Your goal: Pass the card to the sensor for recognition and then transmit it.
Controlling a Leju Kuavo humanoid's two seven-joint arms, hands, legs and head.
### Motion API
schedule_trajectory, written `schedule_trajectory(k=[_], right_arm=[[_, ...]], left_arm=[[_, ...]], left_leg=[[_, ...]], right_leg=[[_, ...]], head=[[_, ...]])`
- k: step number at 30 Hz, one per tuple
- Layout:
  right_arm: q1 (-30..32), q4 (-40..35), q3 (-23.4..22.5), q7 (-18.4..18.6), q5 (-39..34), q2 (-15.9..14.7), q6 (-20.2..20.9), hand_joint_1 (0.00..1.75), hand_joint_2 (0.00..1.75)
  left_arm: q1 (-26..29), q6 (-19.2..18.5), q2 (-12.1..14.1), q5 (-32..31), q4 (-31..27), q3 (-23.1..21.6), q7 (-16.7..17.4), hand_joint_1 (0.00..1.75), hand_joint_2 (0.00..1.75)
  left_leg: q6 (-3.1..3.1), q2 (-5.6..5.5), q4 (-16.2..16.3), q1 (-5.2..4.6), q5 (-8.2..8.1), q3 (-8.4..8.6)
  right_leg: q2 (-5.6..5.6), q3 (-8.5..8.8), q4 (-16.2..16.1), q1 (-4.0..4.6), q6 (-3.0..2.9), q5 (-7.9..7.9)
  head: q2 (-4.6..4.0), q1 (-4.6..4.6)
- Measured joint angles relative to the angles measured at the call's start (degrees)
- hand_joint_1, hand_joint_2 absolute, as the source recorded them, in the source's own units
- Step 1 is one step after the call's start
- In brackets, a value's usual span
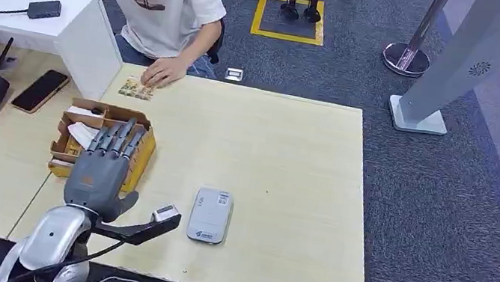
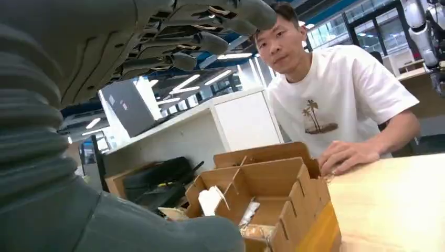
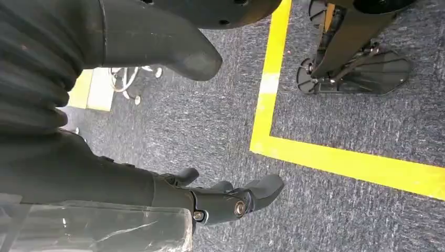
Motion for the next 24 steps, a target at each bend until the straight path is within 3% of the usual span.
schedule_trajectory(k=[11,12,19,24], right_arm=[[0.0,0.0,0.0,0.0,0.1,0.1,0.2,0.00,1.75],[0.0,0.0,0.0,0.0,0.1,0.1,0.2,0.00,0.00],[0.0,0.0,0.0,0.4,0.4,0.1,0.1,0.00,0.00],[0.0,0.0,0.0,0.6,1.2,0.3,0.1,0.00,0.00]], left_arm=[[1.9,0.7,-1.1,-0.2,-0.4,1.6,0.1,0.00,1.75],[1.9,0.8,-1.2,-0.2,-0.4,1.6,0.1,0.00,1.75],[2.7,3.5,-0.6,-0.4,-1.2,2.6,6.1,0.00,1.75],[2.8,4.9,0.2,-0.4,-1.3,5.5,6.2,0.00,1.75]], left_leg=[[0.01,0.00,0.0,0.00,0.01,0.01],[0.01,0.00,0.0,0.00,0.01,0.01],[0.01,-0.01,0.0,0.00,0.01,0.00],[0.01,-0.01,0.0,0.01,0.01,0.01]], right_leg=[[-0.01,0.01,0.0,0.00,0.01,0.00],[-0.01,0.01,0.0,0.00,0.01,0.00],[-0.03,0.01,0.0,0.00,0.00,0.00],[-0.02,0.01,0.0,0.00,0.00,0.00]], head=[[0.00,0.00],[0.00,0.00],[0.00,0.00],[0.00,0.00]])
